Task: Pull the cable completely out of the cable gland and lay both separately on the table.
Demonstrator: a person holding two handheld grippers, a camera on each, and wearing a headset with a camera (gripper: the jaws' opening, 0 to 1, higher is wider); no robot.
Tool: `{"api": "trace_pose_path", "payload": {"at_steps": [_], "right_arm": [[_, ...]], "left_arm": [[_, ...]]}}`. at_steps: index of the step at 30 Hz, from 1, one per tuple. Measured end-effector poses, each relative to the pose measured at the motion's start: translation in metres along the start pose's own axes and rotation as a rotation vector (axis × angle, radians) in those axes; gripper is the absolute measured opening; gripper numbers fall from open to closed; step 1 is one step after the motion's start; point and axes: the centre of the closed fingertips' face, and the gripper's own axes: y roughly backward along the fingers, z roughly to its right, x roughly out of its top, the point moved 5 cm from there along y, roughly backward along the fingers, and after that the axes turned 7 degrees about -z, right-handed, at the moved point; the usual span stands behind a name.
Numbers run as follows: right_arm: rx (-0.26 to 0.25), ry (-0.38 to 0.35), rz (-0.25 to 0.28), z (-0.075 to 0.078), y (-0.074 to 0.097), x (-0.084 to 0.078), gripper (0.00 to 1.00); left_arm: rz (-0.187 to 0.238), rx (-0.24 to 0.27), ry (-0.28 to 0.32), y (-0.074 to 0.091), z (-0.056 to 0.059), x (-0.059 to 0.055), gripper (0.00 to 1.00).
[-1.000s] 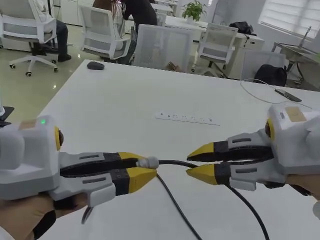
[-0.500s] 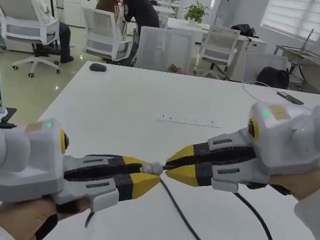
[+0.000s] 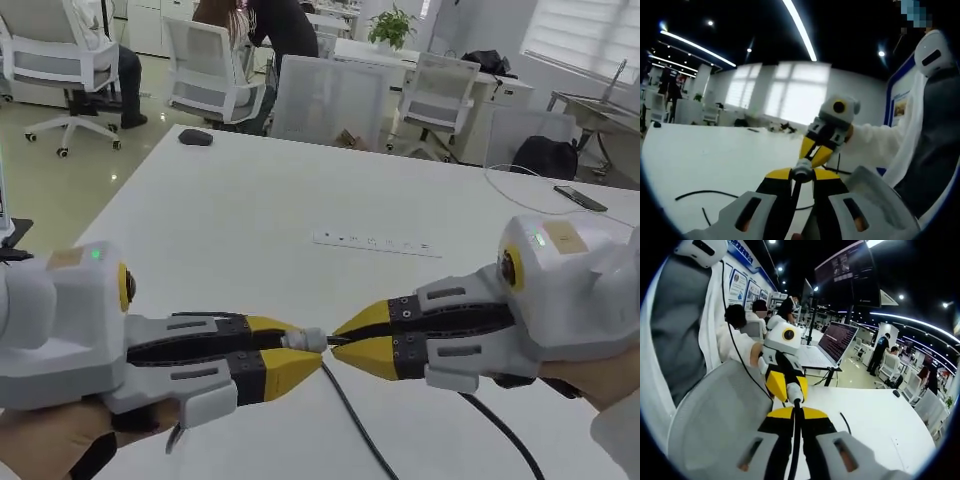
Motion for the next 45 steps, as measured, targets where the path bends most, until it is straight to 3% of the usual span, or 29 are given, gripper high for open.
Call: {"api": "trace_pose_path", "payload": {"at_steps": [14, 20, 32, 39, 45], "right_arm": [[-0.027, -0.052, 0.004, 0.005, 0.008, -0.018, 0.04], [-0.048, -0.098, -0.015, 0.006, 0.013, -0.036, 0.04], [-0.075, -0.163, -0.076, 0.013, 0.027, -0.073, 0.04], [-0.065, -0.160, -0.094, 0.008, 0.029, -0.083, 0.04], [-0.066, -0.173, -0.079, 0.007, 0.031, -0.088, 0.05]], "left_arm": [[0.019, 0.032, -0.002, 0.004, -0.005, 0.002, 0.16], [0.033, 0.041, 0.001, 0.006, -0.006, 0.003, 0.16], [0.104, 0.081, 0.067, 0.014, -0.017, 0.006, 0.16], [0.041, 0.078, 0.028, 0.005, -0.013, -0.002, 0.16], [0.022, 0.075, 0.006, 0.002, -0.011, -0.004, 0.16]]}}
